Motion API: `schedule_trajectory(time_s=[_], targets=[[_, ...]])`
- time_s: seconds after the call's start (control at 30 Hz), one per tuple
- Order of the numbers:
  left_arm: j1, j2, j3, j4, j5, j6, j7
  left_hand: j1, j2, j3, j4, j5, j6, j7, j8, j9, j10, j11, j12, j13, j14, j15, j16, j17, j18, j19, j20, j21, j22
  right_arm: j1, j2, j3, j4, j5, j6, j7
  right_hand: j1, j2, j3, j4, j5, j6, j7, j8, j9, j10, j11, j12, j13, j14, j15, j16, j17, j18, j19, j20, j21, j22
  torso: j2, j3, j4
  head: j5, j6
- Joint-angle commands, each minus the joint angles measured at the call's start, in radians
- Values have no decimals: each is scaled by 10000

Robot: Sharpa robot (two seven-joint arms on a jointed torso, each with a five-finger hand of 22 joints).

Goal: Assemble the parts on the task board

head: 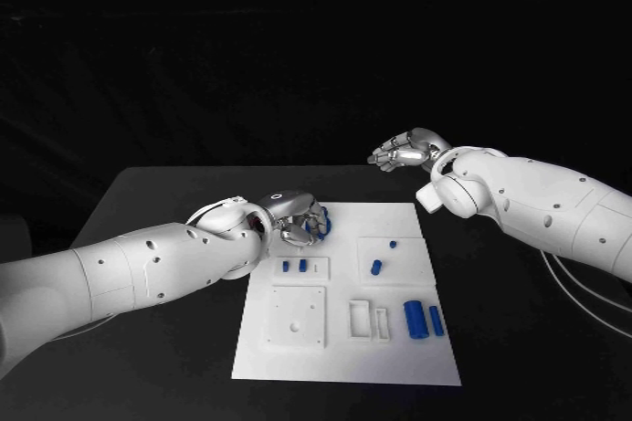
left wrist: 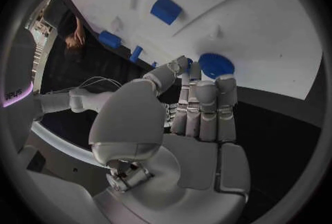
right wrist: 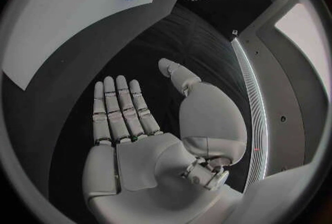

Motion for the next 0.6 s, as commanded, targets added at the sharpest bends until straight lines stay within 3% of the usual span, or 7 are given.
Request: schedule_trajectory(time_s=[0.03,0.2,0.33,0.47,0.6], targets=[[-11,-130,68,222,326,-40,65,-81,58,29,-13,42,102,46,31,5,65,-1,7,16,43,7,40,-18,618,66,-244,44,140,-1,-1,4,11,-30,99,148,-4,67,-59,-20,65,-82,408,48,-14,-10,22,-9,-16,-53,3,40,-12,-162,-46,-19,-36,17,-6,3,14,25,23],[-9,-394,228,402,328,327,-160,-88,54,30,-20,44,109,44,34,5,76,-3,3,18,47,6,39,-21,617,69,-247,46,139,-1,-37,4,14,-30,105,152,-3,75,-59,-22,68,-83,408,49,-15,-9,21,-8,-16,-54,3,42,-14,-161,-47,-19,-39,19,-13,5,39,64,38],[-8,-653,296,490,330,658,-239,-91,55,31,-22,45,111,44,34,4,80,-4,2,19,49,5,39,-22,616,70,-247,47,139,-1,-54,4,16,-30,106,153,-3,78,-59,-23,71,-82,408,50,-15,-9,21,-8,-16,-55,3,43,-15,-161,-47,-19,-41,21,-16,-4,35,74,50],[-7,-848,313,526,344,1012,-239,-110,46,44,-41,157,117,42,32,0,98,-6,-17,20,58,1,34,-33,611,71,-252,47,135,-1,-77,4,20,-30,122,147,-2,80,-60,-24,74,-82,408,51,-16,-8,20,-7,-16,-55,3,44,-16,-161,-47,-19,-42,22,-8,0,8,127,55],[-7,-930,310,512,344,1186,-280,-151,37,50,-60,299,120,42,28,-7,116,-6,-48,22,64,2,29,-47,604,75,-258,49,130,-1,-82,3,18,-30,124,144,-1,84,-61,-27,80,-81,408,53,-16,-6,20,-6,-15,-56,3,46,-18,-161,-47,-19,-45,24,-1,-5,23,131,68]])
